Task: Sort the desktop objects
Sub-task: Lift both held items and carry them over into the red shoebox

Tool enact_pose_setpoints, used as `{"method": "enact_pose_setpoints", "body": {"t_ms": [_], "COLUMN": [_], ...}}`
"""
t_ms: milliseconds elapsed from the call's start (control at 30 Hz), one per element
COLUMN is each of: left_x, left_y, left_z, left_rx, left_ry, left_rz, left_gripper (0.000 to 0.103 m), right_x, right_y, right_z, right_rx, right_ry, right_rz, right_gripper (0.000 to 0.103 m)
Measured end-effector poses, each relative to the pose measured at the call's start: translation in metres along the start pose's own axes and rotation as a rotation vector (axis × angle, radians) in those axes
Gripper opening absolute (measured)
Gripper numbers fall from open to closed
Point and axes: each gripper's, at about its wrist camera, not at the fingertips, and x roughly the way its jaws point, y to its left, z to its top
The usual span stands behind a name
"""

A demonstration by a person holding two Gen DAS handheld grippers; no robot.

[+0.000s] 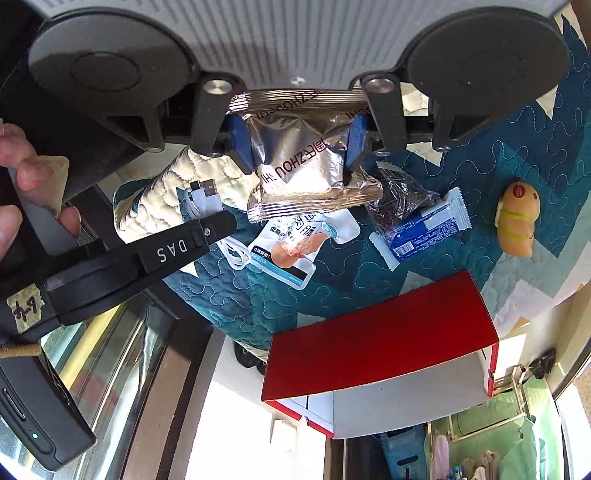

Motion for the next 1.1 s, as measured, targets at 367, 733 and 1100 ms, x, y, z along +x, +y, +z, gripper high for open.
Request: {"method": "enact_pose_setpoints", "body": {"t_ms": [367, 733, 1100], "left_x": [-0.037, -0.063, -0.067], "left_y": [0.004, 0.023, 0.035], "left_z": [0.024, 0.061, 0.094], "left_rx": [-0.058, -0.131, -0.111], "left_ry": [-0.083, -0.147, -0.196], "left_rz": [0.004, 0.025, 0.035], "left_gripper": [0.050, 0.050, 0.050], "right_x": [-0.052, -0.094, -0.105], "right_y": [0.021, 0.042, 0.054], "right_z": [0.010, 0.036, 0.069], "right_rx": [-0.055, -0.111, -0.137], "right_ry": [-0.081, -0.180, -0.220], "right_rz": [0.029, 0.042, 0.056], "right_gripper": [0.009, 0.009, 0.009]}}
